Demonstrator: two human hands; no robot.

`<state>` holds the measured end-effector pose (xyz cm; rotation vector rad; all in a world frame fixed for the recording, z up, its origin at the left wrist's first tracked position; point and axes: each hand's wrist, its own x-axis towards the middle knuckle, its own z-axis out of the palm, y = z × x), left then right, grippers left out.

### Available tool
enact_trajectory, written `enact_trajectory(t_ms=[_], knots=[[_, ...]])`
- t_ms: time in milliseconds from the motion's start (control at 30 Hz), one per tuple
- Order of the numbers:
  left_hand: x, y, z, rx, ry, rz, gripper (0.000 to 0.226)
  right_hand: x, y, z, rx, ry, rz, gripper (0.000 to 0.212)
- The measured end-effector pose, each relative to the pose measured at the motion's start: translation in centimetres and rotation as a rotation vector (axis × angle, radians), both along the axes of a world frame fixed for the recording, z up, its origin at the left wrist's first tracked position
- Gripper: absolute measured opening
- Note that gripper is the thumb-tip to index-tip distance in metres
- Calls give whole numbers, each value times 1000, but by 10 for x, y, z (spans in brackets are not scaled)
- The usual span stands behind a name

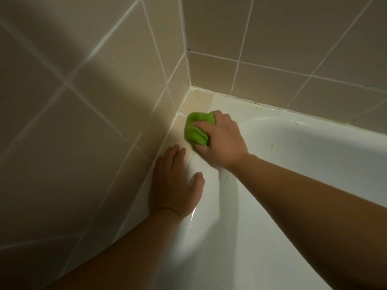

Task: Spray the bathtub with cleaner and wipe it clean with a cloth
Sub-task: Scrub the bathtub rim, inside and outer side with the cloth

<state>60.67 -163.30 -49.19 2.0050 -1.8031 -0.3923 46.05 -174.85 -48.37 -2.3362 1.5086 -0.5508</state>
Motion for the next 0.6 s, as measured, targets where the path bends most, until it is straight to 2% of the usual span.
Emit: enact_trajectory(t_ms=[67, 233, 333, 467, 600], knots=[[2, -2, -2, -37, -35, -28, 67, -20, 3, -2, 5, -18, 44, 50], [0, -11, -4, -48, -73, -62, 66, -30, -54, 5, 55, 79, -260, 50], [-3, -14, -4, -40, -64, -60, 70, -1, -62, 5, 67, 33, -209, 46], [-3, -16, -6, -50, -39, -61, 71, 20, -65, 1, 91, -225, -234, 47], [-2, -20, -8, -79, -30, -70, 71, 34, -70, 2, 61, -17, -62, 47]])
